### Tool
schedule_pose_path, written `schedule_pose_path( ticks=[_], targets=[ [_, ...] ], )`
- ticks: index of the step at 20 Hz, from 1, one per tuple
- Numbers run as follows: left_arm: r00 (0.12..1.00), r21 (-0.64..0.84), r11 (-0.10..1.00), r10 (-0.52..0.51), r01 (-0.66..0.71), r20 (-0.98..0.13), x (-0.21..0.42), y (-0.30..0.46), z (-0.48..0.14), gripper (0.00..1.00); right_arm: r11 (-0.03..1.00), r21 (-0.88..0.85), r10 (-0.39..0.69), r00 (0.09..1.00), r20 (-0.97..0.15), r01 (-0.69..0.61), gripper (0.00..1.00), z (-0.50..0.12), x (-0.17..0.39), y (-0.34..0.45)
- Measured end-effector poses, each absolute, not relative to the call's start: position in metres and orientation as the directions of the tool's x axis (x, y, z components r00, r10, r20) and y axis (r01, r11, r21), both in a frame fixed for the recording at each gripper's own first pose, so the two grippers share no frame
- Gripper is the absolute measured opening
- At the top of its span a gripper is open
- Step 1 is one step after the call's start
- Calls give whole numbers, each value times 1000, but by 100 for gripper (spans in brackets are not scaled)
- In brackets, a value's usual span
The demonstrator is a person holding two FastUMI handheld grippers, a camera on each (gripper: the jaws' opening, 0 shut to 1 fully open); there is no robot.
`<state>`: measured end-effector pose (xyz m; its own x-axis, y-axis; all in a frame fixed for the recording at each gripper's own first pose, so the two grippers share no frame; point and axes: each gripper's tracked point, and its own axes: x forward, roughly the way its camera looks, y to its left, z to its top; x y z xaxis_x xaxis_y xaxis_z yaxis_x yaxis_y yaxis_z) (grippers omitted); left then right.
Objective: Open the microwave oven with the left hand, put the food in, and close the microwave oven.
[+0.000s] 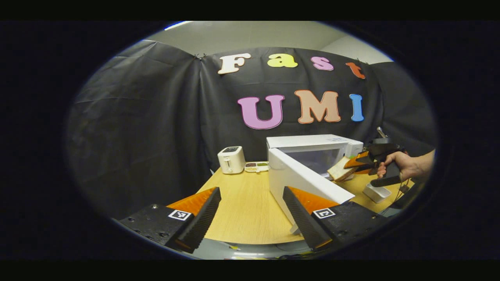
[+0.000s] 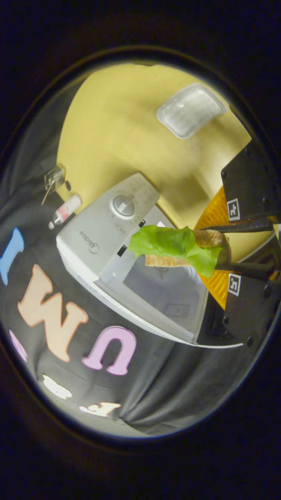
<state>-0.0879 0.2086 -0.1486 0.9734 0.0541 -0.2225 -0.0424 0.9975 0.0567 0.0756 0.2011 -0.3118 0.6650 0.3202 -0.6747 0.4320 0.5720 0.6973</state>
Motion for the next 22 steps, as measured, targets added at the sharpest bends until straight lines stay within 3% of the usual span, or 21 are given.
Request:
schedule_pose_path(
  ticks=[5,7,9,12,15,18,21,22],
  targets=[
    [968,38,997,75,-68,-241,-92,210,-155,98,384,752,398,639,-659,536,34,-319,109,253],
    [968,30,997,79,-74,-240,-94,209,-155,98,303,731,381,626,-681,611,30,-330,112,271],
    [963,45,994,103,-95,-247,-98,213,-157,97,219,707,365,616,-698,672,34,-336,113,286],
    [955,54,989,149,-140,-256,-110,224,-157,98,270,751,342,669,-659,602,34,-336,129,309],
    [944,49,982,190,-184,-269,-121,232,-160,98,193,745,295,686,-665,639,34,-346,152,320],
    [935,67,975,222,-212,-277,-132,238,-161,100,222,744,252,701,-668,630,34,-358,167,319],
    [927,79,971,241,-228,-289,-140,240,-162,98,173,746,241,707,-665,643,34,-366,181,321],
    [925,77,970,242,-229,-293,-142,241,-162,98,169,739,235,702,-673,652,27,-368,184,321]
  ],
)
